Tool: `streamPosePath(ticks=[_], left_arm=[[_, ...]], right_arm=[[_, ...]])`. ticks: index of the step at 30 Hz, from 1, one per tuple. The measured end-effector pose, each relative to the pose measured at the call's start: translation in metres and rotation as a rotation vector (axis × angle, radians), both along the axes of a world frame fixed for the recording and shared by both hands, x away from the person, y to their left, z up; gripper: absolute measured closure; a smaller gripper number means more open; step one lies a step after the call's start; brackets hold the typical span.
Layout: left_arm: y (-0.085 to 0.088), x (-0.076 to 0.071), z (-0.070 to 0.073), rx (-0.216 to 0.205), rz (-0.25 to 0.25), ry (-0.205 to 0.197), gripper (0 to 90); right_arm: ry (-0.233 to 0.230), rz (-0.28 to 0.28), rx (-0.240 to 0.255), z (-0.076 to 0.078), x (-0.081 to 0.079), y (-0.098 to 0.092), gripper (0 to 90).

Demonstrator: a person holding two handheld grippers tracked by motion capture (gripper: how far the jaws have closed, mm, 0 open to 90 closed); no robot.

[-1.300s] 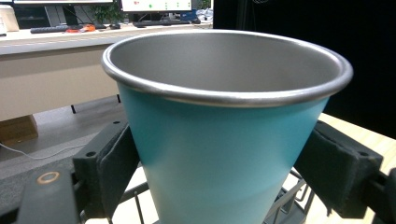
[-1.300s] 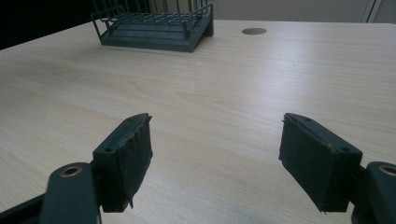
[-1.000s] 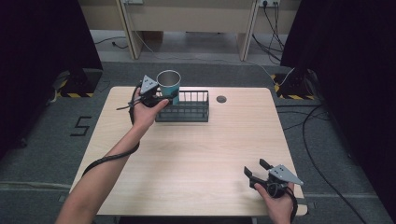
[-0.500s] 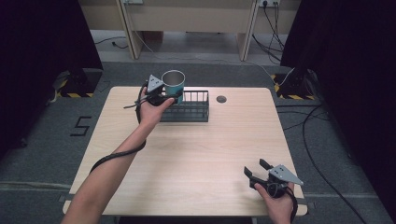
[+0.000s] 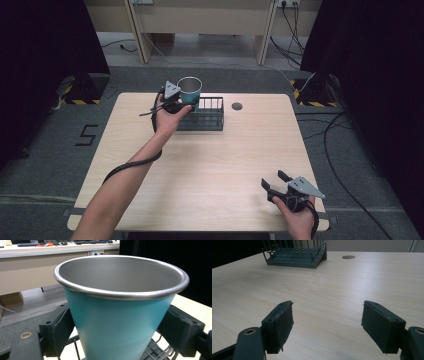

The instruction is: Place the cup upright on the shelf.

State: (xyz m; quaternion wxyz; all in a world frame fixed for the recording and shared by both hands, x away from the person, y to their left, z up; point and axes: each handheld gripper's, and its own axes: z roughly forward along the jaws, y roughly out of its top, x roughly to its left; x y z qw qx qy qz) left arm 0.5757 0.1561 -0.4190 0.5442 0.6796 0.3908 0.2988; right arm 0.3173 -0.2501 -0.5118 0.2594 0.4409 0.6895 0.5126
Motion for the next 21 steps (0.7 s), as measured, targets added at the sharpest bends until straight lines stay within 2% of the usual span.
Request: streamPosePath(ticks=[21], left_arm=[[-0.007, 0.005, -0.025, 0.011, 0.016, 0.067, 16.2]], right_arm=[[0.000, 0.002, 0.002, 0.000, 0.000, 0.000, 25.9]])
